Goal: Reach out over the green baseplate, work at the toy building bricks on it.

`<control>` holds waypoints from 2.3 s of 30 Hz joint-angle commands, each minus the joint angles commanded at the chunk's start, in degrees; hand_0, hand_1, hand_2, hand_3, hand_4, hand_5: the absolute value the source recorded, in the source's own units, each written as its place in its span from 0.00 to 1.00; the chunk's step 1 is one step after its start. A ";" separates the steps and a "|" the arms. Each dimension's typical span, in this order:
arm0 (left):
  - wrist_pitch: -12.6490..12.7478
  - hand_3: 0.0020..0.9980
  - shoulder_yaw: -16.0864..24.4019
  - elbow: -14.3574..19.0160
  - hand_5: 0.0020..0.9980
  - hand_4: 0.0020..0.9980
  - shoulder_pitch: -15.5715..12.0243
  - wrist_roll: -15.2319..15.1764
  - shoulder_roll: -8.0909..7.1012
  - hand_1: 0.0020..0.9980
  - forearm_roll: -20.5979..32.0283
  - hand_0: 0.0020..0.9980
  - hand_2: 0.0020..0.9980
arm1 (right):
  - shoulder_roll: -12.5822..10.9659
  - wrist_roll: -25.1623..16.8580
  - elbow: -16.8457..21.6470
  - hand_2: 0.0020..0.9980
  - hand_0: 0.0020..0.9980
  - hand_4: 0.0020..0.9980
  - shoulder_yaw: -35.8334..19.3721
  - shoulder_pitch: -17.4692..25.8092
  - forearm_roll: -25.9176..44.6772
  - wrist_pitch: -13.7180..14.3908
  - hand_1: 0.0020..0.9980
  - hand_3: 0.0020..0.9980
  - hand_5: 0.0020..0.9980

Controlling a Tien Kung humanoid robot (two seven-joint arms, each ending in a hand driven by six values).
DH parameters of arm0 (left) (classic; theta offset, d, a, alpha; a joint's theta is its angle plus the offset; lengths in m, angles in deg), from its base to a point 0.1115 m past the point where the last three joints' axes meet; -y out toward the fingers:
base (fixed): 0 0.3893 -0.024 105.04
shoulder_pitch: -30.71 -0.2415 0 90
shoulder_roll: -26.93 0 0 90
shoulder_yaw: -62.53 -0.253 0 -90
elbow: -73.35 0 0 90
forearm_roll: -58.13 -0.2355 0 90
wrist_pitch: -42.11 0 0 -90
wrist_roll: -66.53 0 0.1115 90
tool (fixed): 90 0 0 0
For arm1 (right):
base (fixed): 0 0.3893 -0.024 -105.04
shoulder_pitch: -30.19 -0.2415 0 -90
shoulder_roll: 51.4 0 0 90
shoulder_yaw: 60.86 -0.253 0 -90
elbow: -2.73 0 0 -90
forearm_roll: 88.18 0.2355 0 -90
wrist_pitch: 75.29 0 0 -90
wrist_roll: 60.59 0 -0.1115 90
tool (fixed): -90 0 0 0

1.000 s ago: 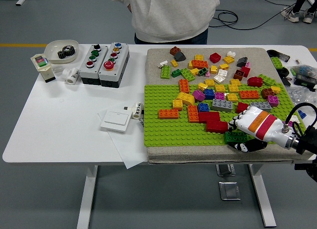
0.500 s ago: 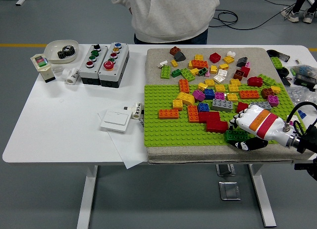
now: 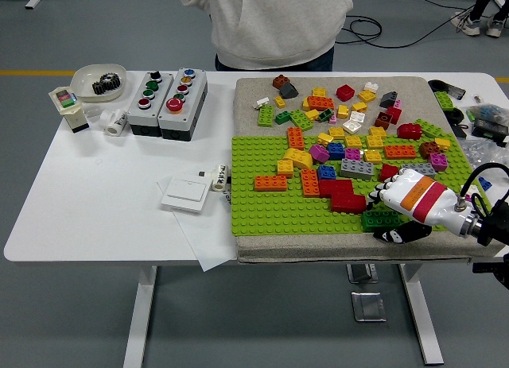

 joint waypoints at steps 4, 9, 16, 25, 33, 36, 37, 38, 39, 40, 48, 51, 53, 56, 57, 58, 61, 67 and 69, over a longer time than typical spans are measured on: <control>-0.01 0.58 0.04 0.01 0.61 0.66 0.03 0.04 -0.02 0.75 -0.05 0.65 0.77 | -0.10 0.15 0.56 0.57 0.29 0.91 -0.38 0.16 0.00 0.00 0.44 0.62 0.40; -0.03 0.58 -0.08 0.00 0.61 0.66 0.01 -0.06 -0.03 0.75 0.17 0.65 0.77 | -0.46 0.75 2.34 0.61 0.30 1.00 -1.75 0.78 0.00 -1.00 0.46 0.71 0.45; -0.06 0.58 -0.16 -0.02 0.61 0.66 -0.03 -0.15 -0.06 0.75 0.28 0.65 0.77 | -0.99 1.59 4.77 0.64 0.32 1.00 -2.89 1.70 0.00 -3.13 0.47 0.77 0.52; -0.05 0.58 -0.12 -0.08 0.61 0.66 -0.18 -0.20 -0.03 0.75 0.23 0.65 0.77 | -2.64 3.94 10.27 0.66 0.33 1.00 -7.78 5.40 0.00 -4.98 0.49 0.81 0.60; 0.05 0.58 0.24 -0.15 0.61 0.66 -0.39 0.04 -0.12 0.75 -0.52 0.65 0.77 | -5.48 7.76 18.72 0.72 0.56 0.94 -11.58 11.22 6.80 -4.98 0.65 0.70 0.65; 0.07 0.58 0.35 -0.16 0.61 0.66 -0.47 0.09 -0.13 0.75 -0.71 0.65 0.77 | -6.38 7.02 20.71 0.72 0.56 0.94 -12.81 13.28 8.12 -5.46 0.65 0.70 0.65; 0.08 0.58 0.38 -0.16 0.61 0.66 -0.50 0.12 -0.13 0.75 -0.78 0.65 0.77 | -6.74 6.65 21.29 0.72 0.56 0.94 -13.08 14.01 8.20 -5.52 0.65 0.70 0.65; 0.09 0.58 0.43 -0.16 0.61 0.66 -0.52 0.15 -0.13 0.75 -0.87 0.65 0.77 | -7.04 6.38 21.72 0.72 0.56 0.94 -13.29 14.59 8.18 -5.53 0.65 0.70 0.65; 0.11 0.58 0.48 -0.17 0.61 0.66 -0.53 0.18 -0.13 0.75 -0.97 0.65 0.77 | -7.33 6.13 22.13 0.74 0.68 0.89 -13.50 15.20 8.11 -5.52 0.69 0.65 0.66; 0.11 0.58 0.50 -0.17 0.61 0.66 -0.56 0.20 -0.13 0.75 -1.02 0.65 0.77 | -7.51 5.91 22.39 0.74 0.68 0.89 -13.61 15.61 8.06 -5.52 0.69 0.65 0.66; 0.20 0.58 1.00 -0.16 0.61 0.66 -0.71 0.56 -0.16 0.75 -1.92 0.65 0.77 | -8.22 4.94 23.09 0.74 0.70 0.86 -12.78 17.14 6.12 -5.40 0.70 0.65 0.64; 0.21 0.58 1.09 -0.15 0.61 0.66 -0.70 0.64 -0.17 0.75 -2.14 0.65 0.77 | -7.97 4.94 22.39 0.74 0.71 0.85 -12.03 17.07 5.30 -5.51 0.70 0.65 0.63; 0.21 0.58 1.05 -0.15 0.61 0.66 -0.67 0.62 -0.16 0.75 -2.08 0.65 0.77 | -7.82 4.98 22.05 0.74 0.71 0.85 -11.87 17.10 4.99 -5.50 0.70 0.65 0.63; 0.21 0.58 0.98 -0.14 0.61 0.66 -0.61 0.56 -0.15 0.75 -1.93 0.65 0.77 | -7.70 5.02 21.82 0.74 0.71 0.85 -11.80 17.15 4.69 -5.46 0.70 0.65 0.63; 0.17 0.58 0.89 -0.14 0.61 0.66 -0.56 0.50 -0.16 0.75 -1.84 0.65 0.77 | -7.66 5.04 21.76 0.74 0.70 0.84 -11.75 17.17 4.57 -5.43 0.70 0.65 0.63; 0.16 0.58 0.87 -0.14 0.61 0.66 -0.55 0.48 -0.17 0.75 -1.82 0.65 0.77 | -7.66 5.05 21.74 0.74 0.70 0.84 -11.74 17.17 4.55 -5.42 0.70 0.65 0.63; 0.13 0.58 0.79 -0.13 0.61 0.66 -0.45 0.46 -0.18 0.75 -1.73 0.65 0.77 | -7.58 5.00 21.57 0.74 0.70 0.84 -11.56 17.01 4.57 -5.45 0.70 0.65 0.63; 0.10 0.58 0.68 -0.13 0.61 0.66 -0.34 0.44 -0.14 0.75 -1.55 0.65 0.77 | -7.51 4.89 21.24 0.73 0.70 0.84 -10.95 16.80 4.63 -5.51 0.70 0.63 0.62; 0.09 0.58 0.67 -0.14 0.61 0.65 -0.33 0.43 -0.13 0.75 -1.51 0.65 0.77 | -7.55 4.88 21.22 0.73 0.69 0.85 -10.66 16.73 4.59 -5.54 0.69 0.62 0.62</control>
